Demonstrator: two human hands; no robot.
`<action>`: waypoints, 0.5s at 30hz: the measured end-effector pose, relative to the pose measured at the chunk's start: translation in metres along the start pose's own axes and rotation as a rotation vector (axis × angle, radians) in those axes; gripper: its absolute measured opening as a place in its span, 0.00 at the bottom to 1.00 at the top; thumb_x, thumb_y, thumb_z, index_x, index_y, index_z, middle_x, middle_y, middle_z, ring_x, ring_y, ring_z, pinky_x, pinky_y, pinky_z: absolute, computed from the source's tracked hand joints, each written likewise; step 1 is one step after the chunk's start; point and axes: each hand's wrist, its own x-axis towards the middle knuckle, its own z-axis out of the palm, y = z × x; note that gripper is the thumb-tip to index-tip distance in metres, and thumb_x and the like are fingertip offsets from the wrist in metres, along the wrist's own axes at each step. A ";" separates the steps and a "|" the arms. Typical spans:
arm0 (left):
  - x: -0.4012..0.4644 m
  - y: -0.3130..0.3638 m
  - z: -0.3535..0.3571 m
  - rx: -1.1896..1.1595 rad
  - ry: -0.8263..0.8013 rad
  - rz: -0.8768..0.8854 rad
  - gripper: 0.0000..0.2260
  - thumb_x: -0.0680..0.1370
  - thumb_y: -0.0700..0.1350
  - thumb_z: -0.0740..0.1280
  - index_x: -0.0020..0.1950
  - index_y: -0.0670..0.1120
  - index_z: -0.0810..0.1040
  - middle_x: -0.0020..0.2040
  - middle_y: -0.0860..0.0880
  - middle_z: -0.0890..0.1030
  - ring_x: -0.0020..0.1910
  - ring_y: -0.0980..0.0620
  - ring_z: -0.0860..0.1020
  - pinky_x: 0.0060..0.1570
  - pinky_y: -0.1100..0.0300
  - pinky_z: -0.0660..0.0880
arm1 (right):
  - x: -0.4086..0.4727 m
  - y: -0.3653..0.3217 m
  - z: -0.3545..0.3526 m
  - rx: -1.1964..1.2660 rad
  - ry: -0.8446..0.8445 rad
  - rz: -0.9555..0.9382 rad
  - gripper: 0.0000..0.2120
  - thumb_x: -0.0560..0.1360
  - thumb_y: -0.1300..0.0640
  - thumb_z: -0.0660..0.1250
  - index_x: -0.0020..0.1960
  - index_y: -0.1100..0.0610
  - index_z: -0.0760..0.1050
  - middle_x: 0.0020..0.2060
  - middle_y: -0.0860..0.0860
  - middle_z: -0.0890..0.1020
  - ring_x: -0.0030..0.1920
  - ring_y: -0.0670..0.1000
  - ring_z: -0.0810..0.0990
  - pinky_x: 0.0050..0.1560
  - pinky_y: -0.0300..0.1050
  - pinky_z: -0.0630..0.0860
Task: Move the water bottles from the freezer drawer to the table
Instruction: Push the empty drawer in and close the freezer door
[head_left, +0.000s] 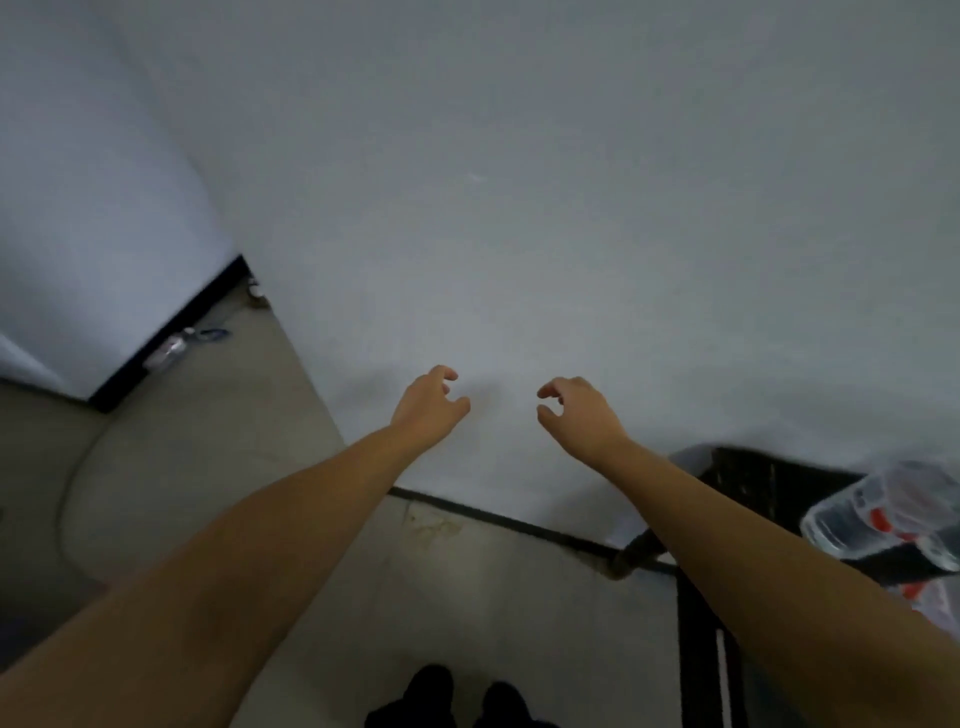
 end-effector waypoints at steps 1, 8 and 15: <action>-0.009 -0.009 -0.003 -0.022 0.036 -0.046 0.20 0.78 0.48 0.66 0.68 0.45 0.69 0.65 0.43 0.74 0.62 0.46 0.74 0.51 0.59 0.70 | 0.003 -0.006 0.005 -0.008 -0.035 -0.046 0.16 0.78 0.53 0.62 0.64 0.57 0.73 0.63 0.56 0.73 0.58 0.54 0.76 0.59 0.48 0.73; -0.102 -0.083 -0.032 -0.173 0.310 -0.374 0.19 0.77 0.44 0.66 0.68 0.43 0.69 0.62 0.42 0.74 0.59 0.44 0.75 0.50 0.61 0.68 | 0.002 -0.082 0.065 -0.074 -0.273 -0.395 0.15 0.78 0.54 0.62 0.62 0.58 0.74 0.61 0.56 0.74 0.57 0.55 0.76 0.59 0.49 0.74; -0.243 -0.168 -0.074 -0.256 0.647 -0.653 0.20 0.77 0.45 0.66 0.69 0.43 0.70 0.62 0.42 0.75 0.58 0.43 0.76 0.51 0.59 0.71 | -0.068 -0.192 0.147 -0.173 -0.505 -0.791 0.14 0.78 0.56 0.61 0.61 0.59 0.76 0.58 0.59 0.77 0.57 0.57 0.76 0.58 0.50 0.73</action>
